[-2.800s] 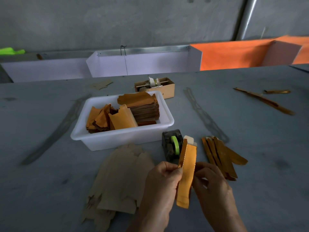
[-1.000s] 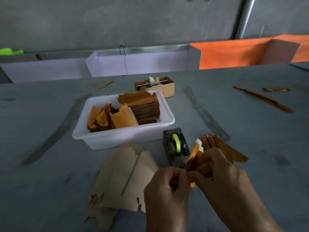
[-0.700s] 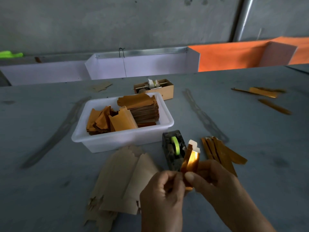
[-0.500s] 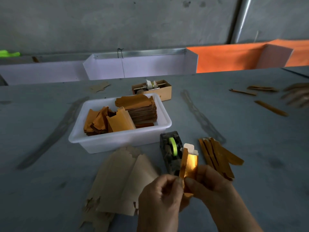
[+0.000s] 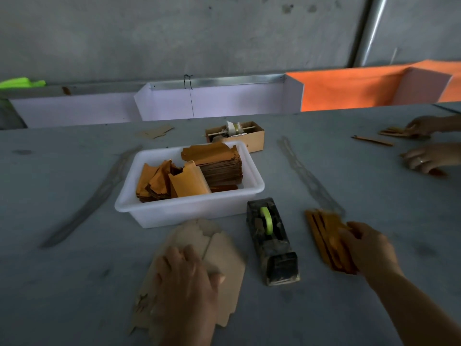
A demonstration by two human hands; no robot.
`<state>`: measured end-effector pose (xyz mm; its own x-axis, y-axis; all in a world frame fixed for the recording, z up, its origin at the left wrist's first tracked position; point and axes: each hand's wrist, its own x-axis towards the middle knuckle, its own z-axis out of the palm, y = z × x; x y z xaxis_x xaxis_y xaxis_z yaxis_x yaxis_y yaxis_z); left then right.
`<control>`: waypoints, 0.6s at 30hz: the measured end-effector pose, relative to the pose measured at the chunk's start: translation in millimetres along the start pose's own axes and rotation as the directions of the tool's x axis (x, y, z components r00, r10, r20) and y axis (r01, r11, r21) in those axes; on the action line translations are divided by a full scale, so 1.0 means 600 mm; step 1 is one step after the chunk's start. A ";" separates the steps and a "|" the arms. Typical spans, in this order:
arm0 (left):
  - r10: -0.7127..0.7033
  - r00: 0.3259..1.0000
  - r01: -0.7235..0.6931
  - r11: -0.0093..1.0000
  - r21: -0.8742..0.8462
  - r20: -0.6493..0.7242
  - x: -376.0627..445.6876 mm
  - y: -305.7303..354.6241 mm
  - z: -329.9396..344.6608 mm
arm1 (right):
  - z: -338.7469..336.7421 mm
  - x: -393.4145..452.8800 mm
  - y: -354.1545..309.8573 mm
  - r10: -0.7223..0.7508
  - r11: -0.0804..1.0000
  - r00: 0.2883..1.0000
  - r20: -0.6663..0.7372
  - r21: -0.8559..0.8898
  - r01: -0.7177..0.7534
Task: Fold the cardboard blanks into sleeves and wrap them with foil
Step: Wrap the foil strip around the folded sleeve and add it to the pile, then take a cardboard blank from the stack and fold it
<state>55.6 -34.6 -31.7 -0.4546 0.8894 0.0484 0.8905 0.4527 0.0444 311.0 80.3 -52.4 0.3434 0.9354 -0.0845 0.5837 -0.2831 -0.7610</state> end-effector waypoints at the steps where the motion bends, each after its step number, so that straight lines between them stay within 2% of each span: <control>1: 0.005 1.000 -0.005 1.000 -0.010 0.007 0.006 -0.001 0.003 | -0.001 0.002 0.004 -0.011 0.997 1.000 -0.019 -0.070 0.010; 4: -0.002 0.998 0.009 0.993 -0.122 0.057 0.023 -0.008 0.005 | -0.012 -0.016 0.001 -0.111 0.988 0.987 -0.112 -0.118 0.098; 6: -0.041 0.993 0.066 0.970 -0.232 0.113 0.035 -0.011 -0.003 | -0.020 -0.038 0.000 -0.189 0.976 0.971 -0.147 -0.133 0.170; 9: -0.087 0.983 0.144 0.913 -0.382 0.162 0.047 -0.023 -0.008 | -0.030 -0.078 -0.003 -0.229 0.973 0.961 -0.153 -0.059 0.223; 14: -0.092 0.986 0.147 0.871 -0.469 0.138 0.062 -0.040 -0.008 | -0.035 -0.123 -0.015 -0.242 0.970 0.961 -0.134 -0.002 0.244; 18: -0.048 0.994 0.094 0.848 -0.522 0.101 0.064 -0.048 -0.014 | -0.037 -0.154 -0.041 -0.337 0.937 0.928 -0.160 0.036 0.347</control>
<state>12.1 -14.0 -22.6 -0.4924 0.8686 -0.0552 0.7033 0.4345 0.5626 281.3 -3.9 -11.3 0.2396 0.9292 0.2815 0.6399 0.0670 -0.7656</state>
